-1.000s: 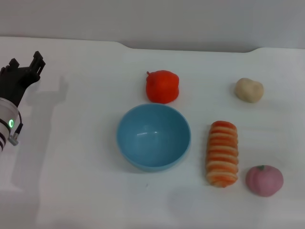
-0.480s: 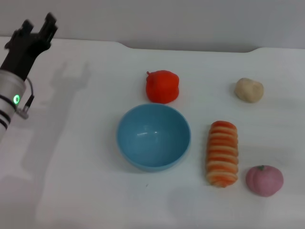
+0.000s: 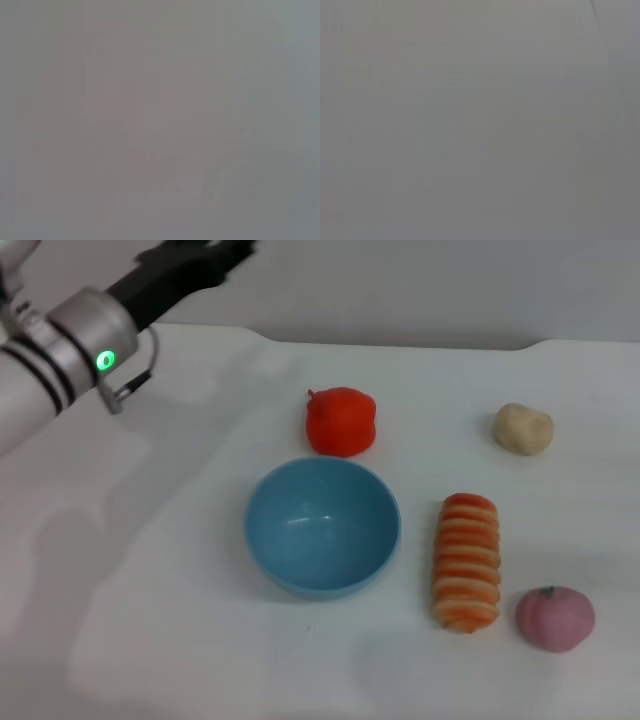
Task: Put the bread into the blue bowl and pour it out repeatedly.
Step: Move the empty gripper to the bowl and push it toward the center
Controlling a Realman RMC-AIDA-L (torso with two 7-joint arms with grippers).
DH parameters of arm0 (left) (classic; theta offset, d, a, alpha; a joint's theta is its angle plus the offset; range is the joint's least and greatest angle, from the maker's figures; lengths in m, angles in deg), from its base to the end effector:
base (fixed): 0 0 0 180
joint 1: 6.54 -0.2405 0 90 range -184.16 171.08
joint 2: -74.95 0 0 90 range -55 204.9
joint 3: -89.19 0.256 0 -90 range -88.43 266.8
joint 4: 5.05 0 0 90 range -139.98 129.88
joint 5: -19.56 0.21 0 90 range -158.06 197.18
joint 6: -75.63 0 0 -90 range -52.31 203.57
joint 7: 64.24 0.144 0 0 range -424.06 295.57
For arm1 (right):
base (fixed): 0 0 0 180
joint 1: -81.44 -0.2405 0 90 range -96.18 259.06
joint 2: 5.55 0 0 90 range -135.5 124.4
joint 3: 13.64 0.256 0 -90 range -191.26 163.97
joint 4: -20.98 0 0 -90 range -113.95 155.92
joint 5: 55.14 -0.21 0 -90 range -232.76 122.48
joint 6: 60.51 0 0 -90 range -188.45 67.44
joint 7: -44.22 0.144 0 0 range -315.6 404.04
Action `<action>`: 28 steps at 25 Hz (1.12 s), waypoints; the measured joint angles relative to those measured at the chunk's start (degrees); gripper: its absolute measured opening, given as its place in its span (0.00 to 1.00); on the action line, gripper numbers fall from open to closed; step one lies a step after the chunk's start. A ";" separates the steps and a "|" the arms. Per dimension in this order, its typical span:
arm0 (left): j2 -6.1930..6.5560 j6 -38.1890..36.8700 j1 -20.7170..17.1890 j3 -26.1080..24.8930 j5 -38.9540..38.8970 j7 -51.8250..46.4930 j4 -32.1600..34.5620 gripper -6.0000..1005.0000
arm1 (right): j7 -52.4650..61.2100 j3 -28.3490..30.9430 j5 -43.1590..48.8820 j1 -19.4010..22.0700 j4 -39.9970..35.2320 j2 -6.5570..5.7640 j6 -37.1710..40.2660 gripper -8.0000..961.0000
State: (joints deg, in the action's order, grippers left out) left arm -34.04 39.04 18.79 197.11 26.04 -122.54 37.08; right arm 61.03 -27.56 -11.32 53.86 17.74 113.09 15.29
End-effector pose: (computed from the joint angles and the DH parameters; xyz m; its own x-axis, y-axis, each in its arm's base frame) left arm -0.2347 0.4043 0.0066 0.4613 0.2343 0.8558 0.8247 -0.4689 -0.3162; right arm 0.3664 0.3283 0.0802 0.6163 0.2864 -0.7336 -0.7875 0.2288 -0.5723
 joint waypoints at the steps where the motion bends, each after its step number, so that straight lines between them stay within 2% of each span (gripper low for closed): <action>1: 0.47 0.71 0.06 -0.14 4.67 -4.10 1.94 0.69 | 0.00 0.20 0.00 0.09 -0.36 -0.04 -0.20 0.60; 8: 2.60 2.57 -1.07 -5.69 37.52 -32.82 11.97 0.69 | -0.03 0.04 0.00 0.14 -2.21 -0.21 -3.26 0.60; 10: 2.98 1.02 -1.32 -7.79 47.03 -41.35 13.61 0.69 | -0.03 -0.07 0.04 0.03 -2.54 -0.34 -4.29 0.60; 13: 3.04 -5.40 -1.03 -13.31 64.81 -56.71 14.65 0.69 | -0.03 -0.13 0.35 -0.06 -2.73 -0.68 -5.32 0.60; 15: 2.25 -10.49 -0.46 -17.59 74.93 -65.27 14.79 0.69 | -0.03 -0.21 0.47 -0.05 -2.72 -0.77 -5.74 0.60; 16: 1.38 -13.44 -0.34 -20.68 80.83 -69.38 15.16 0.69 | -0.03 -0.22 0.48 -0.02 -2.71 -0.78 -5.88 0.60; 17: -0.43 -16.94 -0.44 -24.75 87.43 -72.70 16.30 0.69 | -0.03 -0.22 0.49 0.01 -2.70 -0.79 -5.98 0.60; 19: -2.46 -20.13 -0.73 -28.50 93.37 -74.48 17.96 0.69 | -0.03 -0.27 0.53 0.11 -2.61 -0.79 -6.16 0.60; 21: -5.12 -23.54 -1.01 -32.26 101.58 -76.89 21.16 0.69 | -0.03 -0.31 0.57 0.17 -2.48 -0.79 -6.34 0.60; 23: -7.20 -26.33 -0.87 -34.18 109.82 -79.94 24.02 0.69 | -0.03 -0.32 0.58 0.18 -2.42 -0.79 -6.45 0.60; 25: -8.34 -28.92 -0.29 -34.66 117.60 -83.89 26.48 0.69 | -0.03 -0.32 0.59 0.18 -2.37 -0.71 -6.48 0.60; 28: -8.57 -31.96 0.82 -34.19 123.33 -88.70 28.46 0.69 | -0.03 -0.32 0.66 0.22 -2.37 -0.59 -6.70 0.60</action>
State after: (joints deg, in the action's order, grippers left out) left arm -42.62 7.07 19.62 162.93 149.38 -211.24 65.54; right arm 61.00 -27.88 -10.66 54.09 15.37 112.50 8.59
